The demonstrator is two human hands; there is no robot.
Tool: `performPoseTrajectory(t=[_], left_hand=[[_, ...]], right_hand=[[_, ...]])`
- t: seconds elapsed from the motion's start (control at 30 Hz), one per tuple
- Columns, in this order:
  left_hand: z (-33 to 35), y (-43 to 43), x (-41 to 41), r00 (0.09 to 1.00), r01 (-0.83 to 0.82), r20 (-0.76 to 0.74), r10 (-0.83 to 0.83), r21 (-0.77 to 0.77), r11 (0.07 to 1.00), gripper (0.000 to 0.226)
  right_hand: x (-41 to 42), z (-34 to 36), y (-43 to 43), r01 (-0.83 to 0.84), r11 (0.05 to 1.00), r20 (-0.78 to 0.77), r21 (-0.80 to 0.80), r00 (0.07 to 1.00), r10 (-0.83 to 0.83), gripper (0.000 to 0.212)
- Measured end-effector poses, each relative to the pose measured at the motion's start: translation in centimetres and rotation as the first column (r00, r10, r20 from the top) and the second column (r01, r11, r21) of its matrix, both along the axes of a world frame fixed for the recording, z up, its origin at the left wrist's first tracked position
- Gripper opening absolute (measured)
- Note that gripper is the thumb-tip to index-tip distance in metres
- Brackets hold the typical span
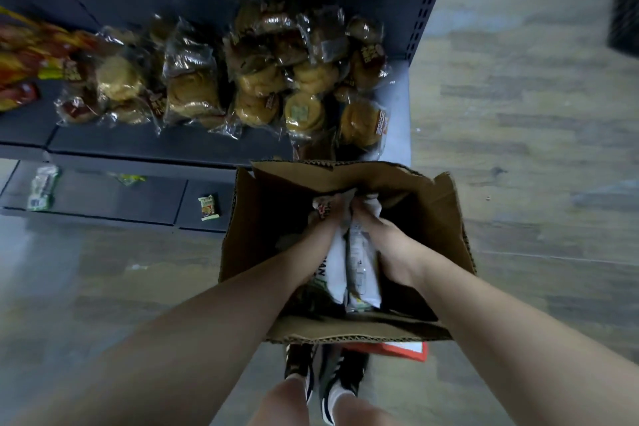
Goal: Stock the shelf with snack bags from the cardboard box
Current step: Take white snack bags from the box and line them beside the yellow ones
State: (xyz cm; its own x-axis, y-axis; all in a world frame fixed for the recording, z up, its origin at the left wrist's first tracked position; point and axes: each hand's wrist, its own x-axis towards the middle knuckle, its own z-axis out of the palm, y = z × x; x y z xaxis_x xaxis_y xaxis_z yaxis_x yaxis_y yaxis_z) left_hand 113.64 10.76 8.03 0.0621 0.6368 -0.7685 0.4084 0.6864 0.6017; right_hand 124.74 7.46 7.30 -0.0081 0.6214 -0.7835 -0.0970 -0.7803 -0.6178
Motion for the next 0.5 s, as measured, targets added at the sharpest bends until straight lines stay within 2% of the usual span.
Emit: performPoseTrajectory(t=[0.07, 0.13, 0.2, 0.27, 0.33, 0.43, 0.5], left_hand=[[1.3, -0.7, -0.9, 0.996, 0.08, 0.018, -0.082, 0.096, 0.992, 0.067], [3.1, -1.0, -1.9, 0.996, 0.058, 0.065, -0.068, 0.144, 0.988, 0.044], [5.0, -0.9, -2.5, 0.983, 0.14, 0.081, -0.163, 0.237, 0.961, 0.054], [6.7, -1.1, -3.3, 0.951, 0.245, 0.096, -0.295, 0.354, 0.903, 0.068], [8.8, -1.4, -3.9, 0.894, 0.383, 0.023, -0.447, 0.48, 0.79, 0.08], [10.8, -1.6, -4.0, 0.863, 0.476, -0.135, -0.486, 0.537, 0.696, 0.112], [12.4, -1.8, -4.3, 0.865, 0.483, -0.181, -0.467, 0.548, 0.683, 0.11]], right_hand=[[-0.3, 2.0, -0.5, -0.047, 0.998, -0.051, 0.031, 0.998, 0.048, 0.096], [-0.3, 4.4, -0.7, -0.122, 0.992, -0.095, 0.034, 0.988, 0.124, 0.105], [0.0, 7.5, -0.7, -0.197, 0.98, -0.091, 0.033, 0.976, 0.199, 0.104], [0.2, 10.8, -0.5, -0.238, 0.969, -0.065, 0.068, 0.968, 0.242, 0.087], [0.2, 13.1, -0.2, -0.249, 0.959, 0.028, 0.134, 0.968, 0.248, 0.068], [-0.1, 16.0, -0.1, -0.222, 0.936, 0.214, 0.274, 0.963, 0.166, 0.044], [-0.6, 17.9, -0.2, -0.22, 0.913, 0.303, 0.345, 0.946, 0.114, 0.034]])
